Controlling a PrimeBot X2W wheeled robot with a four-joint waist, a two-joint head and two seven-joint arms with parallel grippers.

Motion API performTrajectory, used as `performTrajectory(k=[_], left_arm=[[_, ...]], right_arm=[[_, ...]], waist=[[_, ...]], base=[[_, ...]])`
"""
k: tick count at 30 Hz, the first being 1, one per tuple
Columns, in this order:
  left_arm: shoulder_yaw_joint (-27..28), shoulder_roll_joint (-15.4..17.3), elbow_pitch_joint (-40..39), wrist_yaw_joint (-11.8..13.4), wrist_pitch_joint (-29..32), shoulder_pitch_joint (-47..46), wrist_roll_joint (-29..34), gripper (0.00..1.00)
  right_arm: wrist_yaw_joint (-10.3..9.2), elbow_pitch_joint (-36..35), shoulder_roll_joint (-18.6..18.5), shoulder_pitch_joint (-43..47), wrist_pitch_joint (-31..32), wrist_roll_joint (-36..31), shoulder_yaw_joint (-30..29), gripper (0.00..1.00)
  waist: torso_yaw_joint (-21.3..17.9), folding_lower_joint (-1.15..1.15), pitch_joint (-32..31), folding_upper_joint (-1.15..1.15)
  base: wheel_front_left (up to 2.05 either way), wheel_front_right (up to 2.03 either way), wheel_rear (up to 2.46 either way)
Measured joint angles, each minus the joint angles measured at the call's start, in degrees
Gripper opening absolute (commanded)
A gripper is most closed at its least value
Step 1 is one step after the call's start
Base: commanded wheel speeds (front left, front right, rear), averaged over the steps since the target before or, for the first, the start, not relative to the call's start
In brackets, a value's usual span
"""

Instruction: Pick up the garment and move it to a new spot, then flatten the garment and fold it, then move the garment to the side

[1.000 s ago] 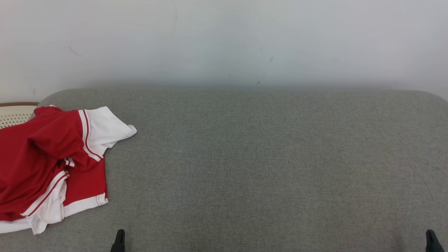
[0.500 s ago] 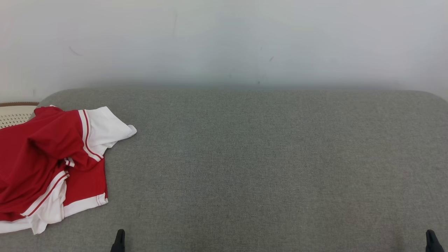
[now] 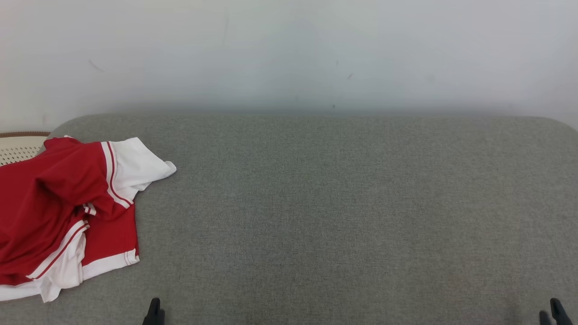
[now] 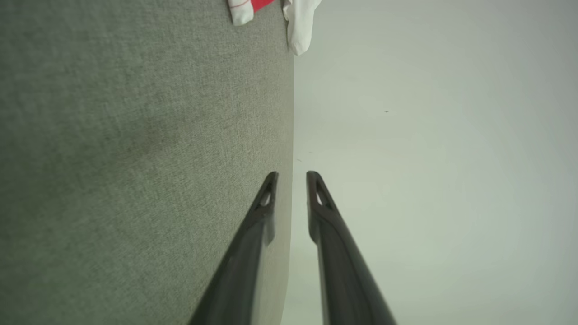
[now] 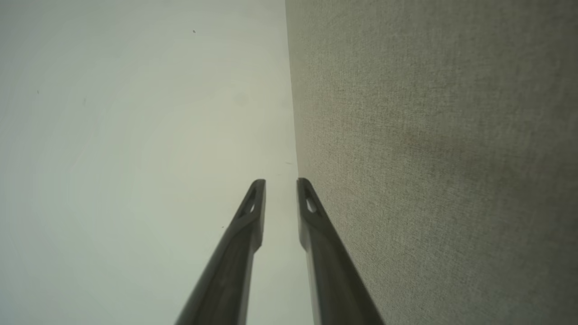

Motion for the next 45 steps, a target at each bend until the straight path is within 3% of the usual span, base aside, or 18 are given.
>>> performTrajectory(k=[8, 18, 45], left_arm=[[-0.3, 0.0, 1.3, 0.2, -1.0, 1.0, 0.2, 1.00], [-0.3, 0.0, -0.8, 1.5, -3.3, 1.0, 4.5, 1.00], [-3.4, 0.0, -5.4, 7.8, -7.9, 0.9, 36.1, 1.00]], right_arm=[[-0.01, 2.0, 0.7, 0.2, -1.6, -1.3, 2.0, 1.00], [-0.01, 2.3, 0.7, -0.2, -5.2, -9.3, 6.3, 1.00], [-0.01, 2.5, 0.6, -3.5, -12.2, -42.5, 13.6, 1.00]], waist=[[0.0, 0.00, 0.0, 0.00], [0.0, 0.00, 0.0, 0.00], [0.0, 0.00, -0.3, 0.00]], base=[[0.00, 0.00, 0.00], [0.00, 0.00, 0.00], [0.00, 0.00, 0.00]])
